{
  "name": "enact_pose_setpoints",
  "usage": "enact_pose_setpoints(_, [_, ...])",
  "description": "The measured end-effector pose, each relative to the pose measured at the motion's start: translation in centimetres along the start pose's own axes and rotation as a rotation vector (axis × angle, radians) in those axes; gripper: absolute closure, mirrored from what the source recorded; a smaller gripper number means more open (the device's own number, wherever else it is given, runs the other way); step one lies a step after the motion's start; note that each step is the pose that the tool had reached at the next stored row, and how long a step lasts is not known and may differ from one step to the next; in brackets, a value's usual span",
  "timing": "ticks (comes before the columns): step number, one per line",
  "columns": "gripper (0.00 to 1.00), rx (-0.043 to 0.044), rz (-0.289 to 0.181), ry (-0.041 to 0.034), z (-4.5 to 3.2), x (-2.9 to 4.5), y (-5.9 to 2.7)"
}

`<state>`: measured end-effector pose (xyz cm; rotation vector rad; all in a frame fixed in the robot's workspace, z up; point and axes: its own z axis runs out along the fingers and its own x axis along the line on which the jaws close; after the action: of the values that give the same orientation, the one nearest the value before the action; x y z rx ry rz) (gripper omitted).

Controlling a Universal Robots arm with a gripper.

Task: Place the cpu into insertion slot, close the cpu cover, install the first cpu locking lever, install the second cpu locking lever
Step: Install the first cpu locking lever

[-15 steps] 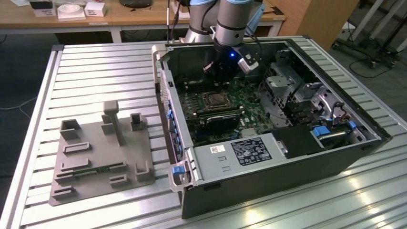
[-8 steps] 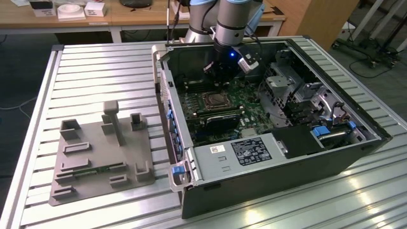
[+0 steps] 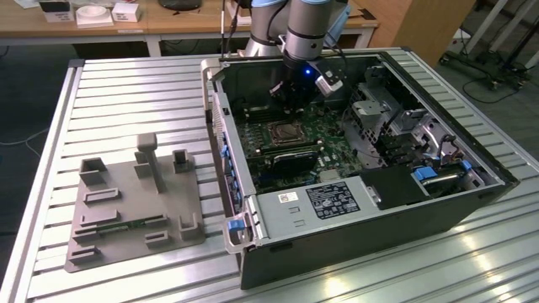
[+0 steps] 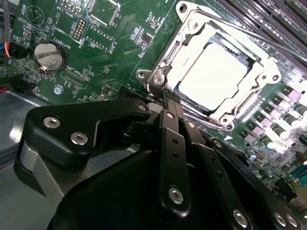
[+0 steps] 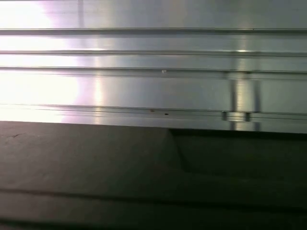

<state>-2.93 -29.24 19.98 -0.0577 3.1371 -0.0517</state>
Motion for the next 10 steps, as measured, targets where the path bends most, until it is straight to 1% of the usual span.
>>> enact_pose_setpoints(4, [0.9, 0.0005, 0.0, 0.0006, -0.13, 0.01, 0.01])
enact_pose_setpoints(6, [0.9, 0.0025, 0.0, 0.0007, -0.13, 0.01, 0.01])
enact_pose_setpoints(10, [0.9, 0.0152, 0.0, 0.0013, -0.13, 0.01, 0.01])
